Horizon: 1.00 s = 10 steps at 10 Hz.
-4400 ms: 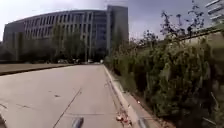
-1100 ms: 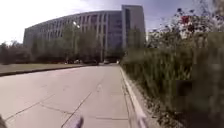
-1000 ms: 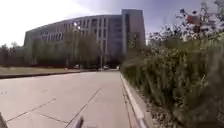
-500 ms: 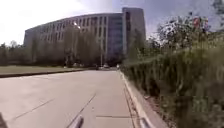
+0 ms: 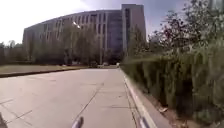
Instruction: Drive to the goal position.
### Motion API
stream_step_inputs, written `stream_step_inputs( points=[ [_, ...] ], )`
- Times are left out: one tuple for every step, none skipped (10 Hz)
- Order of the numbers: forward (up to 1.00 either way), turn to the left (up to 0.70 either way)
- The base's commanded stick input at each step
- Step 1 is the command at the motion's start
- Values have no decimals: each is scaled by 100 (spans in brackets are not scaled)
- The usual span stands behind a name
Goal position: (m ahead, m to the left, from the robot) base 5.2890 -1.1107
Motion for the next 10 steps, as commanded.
stream_step_inputs(
  points=[
    [100, 0],
    [100, 0],
    [100, 0],
    [100, -10],
    [100, -31],
    [100, -40],
    [100, -31],
    [100, -10],
    [100, 0],
    [100, 0]
  ],
)
